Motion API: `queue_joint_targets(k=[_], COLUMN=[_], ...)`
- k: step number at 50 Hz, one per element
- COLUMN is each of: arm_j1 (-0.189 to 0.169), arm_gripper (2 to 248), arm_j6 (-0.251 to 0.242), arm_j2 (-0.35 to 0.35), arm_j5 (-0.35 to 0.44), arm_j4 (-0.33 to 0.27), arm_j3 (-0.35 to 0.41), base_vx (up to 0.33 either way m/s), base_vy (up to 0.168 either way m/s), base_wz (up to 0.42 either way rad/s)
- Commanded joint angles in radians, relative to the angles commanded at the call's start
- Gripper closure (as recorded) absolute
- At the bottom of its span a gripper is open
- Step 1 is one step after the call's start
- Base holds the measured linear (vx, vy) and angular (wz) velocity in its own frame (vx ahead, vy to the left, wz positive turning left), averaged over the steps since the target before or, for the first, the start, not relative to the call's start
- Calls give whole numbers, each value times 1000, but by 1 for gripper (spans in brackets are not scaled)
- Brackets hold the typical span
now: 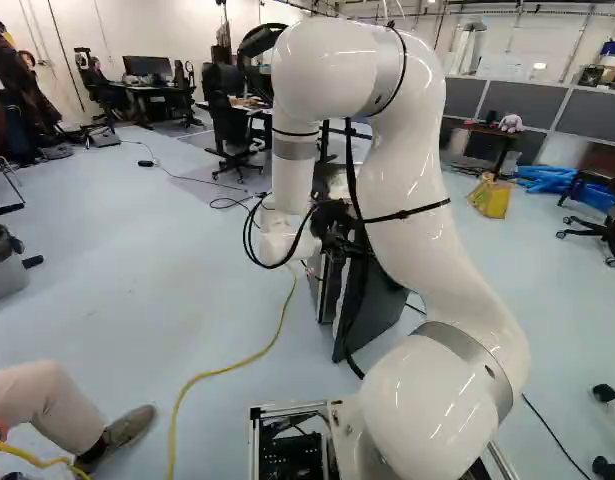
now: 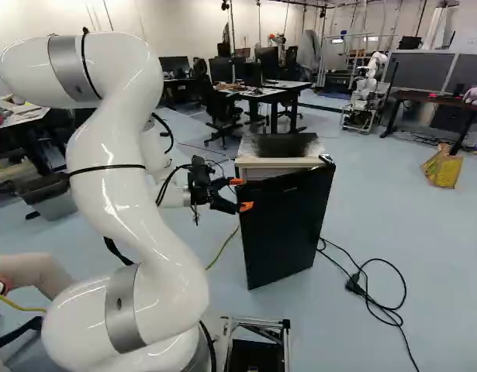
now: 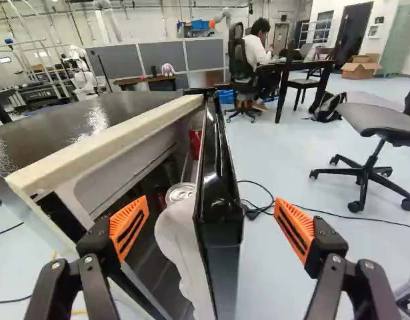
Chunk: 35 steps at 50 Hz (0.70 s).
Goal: Grab a drink from the fridge
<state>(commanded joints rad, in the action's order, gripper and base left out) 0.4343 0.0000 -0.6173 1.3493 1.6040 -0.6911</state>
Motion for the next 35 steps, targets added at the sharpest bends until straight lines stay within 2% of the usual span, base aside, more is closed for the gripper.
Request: queue_joint_targets(k=[35], arm_j1=[31], arm_gripper=[3], arm_j6=[0], arm_j2=[32], arm_j5=[35], arm_j4=[77], arm_j3=[84], base_vx=[0], base_vy=[0], base_wz=[0])
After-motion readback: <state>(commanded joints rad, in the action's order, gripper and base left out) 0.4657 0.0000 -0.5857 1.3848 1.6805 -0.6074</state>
